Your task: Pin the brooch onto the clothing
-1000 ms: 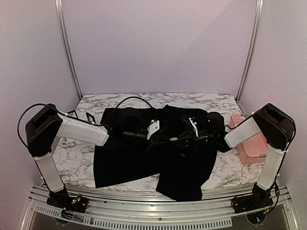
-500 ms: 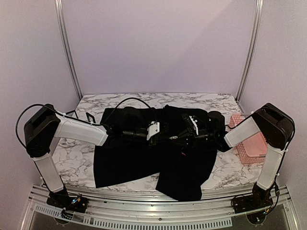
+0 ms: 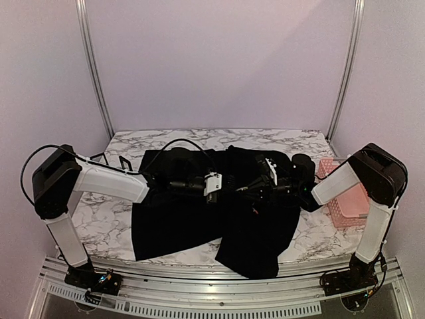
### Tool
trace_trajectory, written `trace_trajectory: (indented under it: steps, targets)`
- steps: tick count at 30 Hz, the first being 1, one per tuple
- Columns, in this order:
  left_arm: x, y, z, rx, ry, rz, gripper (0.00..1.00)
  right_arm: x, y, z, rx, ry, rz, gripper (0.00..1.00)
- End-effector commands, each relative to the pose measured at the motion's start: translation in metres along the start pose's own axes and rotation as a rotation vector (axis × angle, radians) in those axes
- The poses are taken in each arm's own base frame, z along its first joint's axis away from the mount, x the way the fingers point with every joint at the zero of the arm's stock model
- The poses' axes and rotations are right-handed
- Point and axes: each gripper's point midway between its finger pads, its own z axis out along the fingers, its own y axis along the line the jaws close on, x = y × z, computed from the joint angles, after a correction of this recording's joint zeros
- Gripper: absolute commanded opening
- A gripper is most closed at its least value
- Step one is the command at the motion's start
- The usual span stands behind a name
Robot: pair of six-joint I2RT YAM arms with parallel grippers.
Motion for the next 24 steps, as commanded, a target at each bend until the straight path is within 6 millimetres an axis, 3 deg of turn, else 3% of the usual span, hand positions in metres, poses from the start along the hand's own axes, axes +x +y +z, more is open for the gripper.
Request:
trace_trajectory:
  steps: [1,10,13,15,21,24]
  targets:
    - [0.001,-0.065,0.003,0.210,-0.016,0.087,0.00,-0.016,-0.028,-0.019,0.102,-0.070,0.088,0.08]
    - [-0.007,-0.053,0.008,0.207,-0.011,-0.185,0.00,-0.017,-0.021,-0.019,0.081,-0.070,0.066,0.23]
    - [-0.010,-0.051,0.009,0.207,-0.015,-0.210,0.00,-0.017,-0.020,-0.019,0.078,-0.076,0.058,0.13]
    - [-0.010,-0.051,0.009,0.212,-0.013,-0.216,0.00,-0.017,-0.018,-0.019,0.075,-0.081,0.048,0.13]
    - [-0.011,-0.043,0.016,0.201,-0.013,-0.350,0.00,-0.005,-0.014,-0.011,0.065,-0.044,0.043,0.32]
    - [-0.010,-0.047,0.016,0.218,-0.014,-0.417,0.00,-0.001,-0.011,-0.010,0.076,-0.037,0.013,0.36]
